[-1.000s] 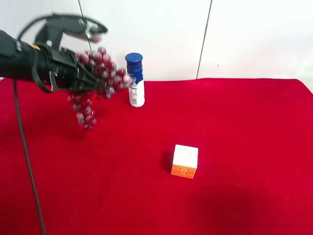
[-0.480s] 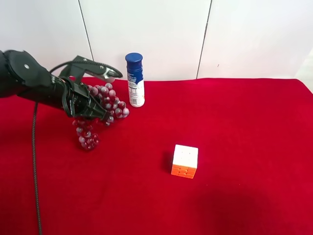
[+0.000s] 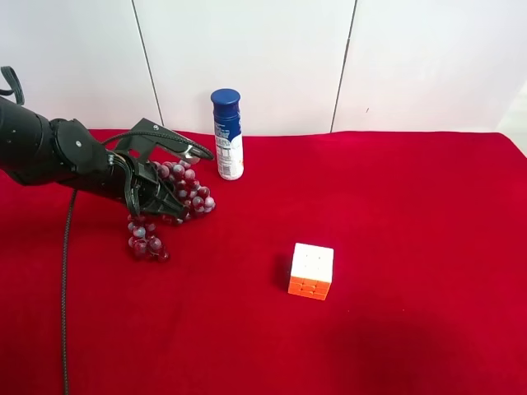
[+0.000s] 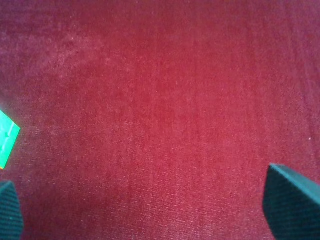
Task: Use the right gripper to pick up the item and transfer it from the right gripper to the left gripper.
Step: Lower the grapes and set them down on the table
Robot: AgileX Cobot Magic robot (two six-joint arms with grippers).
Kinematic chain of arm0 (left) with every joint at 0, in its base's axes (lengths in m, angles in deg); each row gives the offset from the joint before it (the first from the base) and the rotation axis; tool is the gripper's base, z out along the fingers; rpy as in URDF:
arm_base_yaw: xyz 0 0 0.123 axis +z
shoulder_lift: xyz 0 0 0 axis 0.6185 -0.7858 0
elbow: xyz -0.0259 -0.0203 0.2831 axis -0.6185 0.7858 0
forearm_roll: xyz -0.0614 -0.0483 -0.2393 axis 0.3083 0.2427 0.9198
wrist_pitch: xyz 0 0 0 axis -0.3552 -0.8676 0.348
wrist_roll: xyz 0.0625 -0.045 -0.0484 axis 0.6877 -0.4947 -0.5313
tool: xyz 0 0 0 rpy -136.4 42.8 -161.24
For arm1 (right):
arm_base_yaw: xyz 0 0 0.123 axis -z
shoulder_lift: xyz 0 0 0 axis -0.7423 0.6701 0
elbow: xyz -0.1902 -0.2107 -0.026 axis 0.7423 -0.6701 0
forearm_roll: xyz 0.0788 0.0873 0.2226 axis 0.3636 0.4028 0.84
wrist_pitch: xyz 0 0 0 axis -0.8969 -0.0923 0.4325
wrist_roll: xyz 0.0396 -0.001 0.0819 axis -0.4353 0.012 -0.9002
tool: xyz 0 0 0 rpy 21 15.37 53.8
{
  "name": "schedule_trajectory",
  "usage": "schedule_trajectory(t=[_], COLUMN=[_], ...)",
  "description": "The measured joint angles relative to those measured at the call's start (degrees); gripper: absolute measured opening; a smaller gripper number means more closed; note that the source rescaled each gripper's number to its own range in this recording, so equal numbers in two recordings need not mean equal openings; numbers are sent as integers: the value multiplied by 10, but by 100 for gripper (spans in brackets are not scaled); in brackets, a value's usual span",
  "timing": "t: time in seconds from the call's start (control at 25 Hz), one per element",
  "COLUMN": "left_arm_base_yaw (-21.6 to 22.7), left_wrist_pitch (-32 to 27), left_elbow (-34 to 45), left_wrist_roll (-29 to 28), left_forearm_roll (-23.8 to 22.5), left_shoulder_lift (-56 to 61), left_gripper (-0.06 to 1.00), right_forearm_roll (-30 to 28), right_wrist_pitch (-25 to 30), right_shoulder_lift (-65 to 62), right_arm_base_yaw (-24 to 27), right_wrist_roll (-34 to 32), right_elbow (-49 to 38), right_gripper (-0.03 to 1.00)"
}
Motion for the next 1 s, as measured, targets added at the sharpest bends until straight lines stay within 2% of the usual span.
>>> schedule_trajectory(t=[0.36, 0.4, 0.44, 0.52, 0.6, 0.64, 0.72, 1.0], left_arm_base_yaw=[0, 0, 0, 0, 0, 0, 0, 0], left_wrist_pitch=[5, 2, -2, -5, -6, -6, -6, -6], left_elbow=[0, 0, 0, 0, 0, 0, 0, 0], left_wrist_roll=[1, 1, 1, 0, 0, 0, 0, 0], left_forearm_roll=[0, 0, 0, 1, 2, 2, 2, 2], left_shoulder_lift=[-3, -3, -3, -3, -3, -3, -3, -3], left_gripper=[1, 6, 20, 63, 87, 93, 97, 100], right_forearm_roll=[0, 0, 0, 0, 0, 0, 0, 0], right_wrist_pitch=[0, 0, 0, 0, 0, 0, 0, 0], right_shoulder_lift=[0, 0, 0, 0, 0, 0, 0, 0], right_arm_base_yaw=[0, 0, 0, 0, 0, 0, 0, 0], right_wrist_roll=[0, 0, 0, 0, 0, 0, 0, 0], right_elbow=[0, 0, 0, 0, 0, 0, 0, 0], right_gripper=[94, 94, 94, 94, 94, 94, 94, 94])
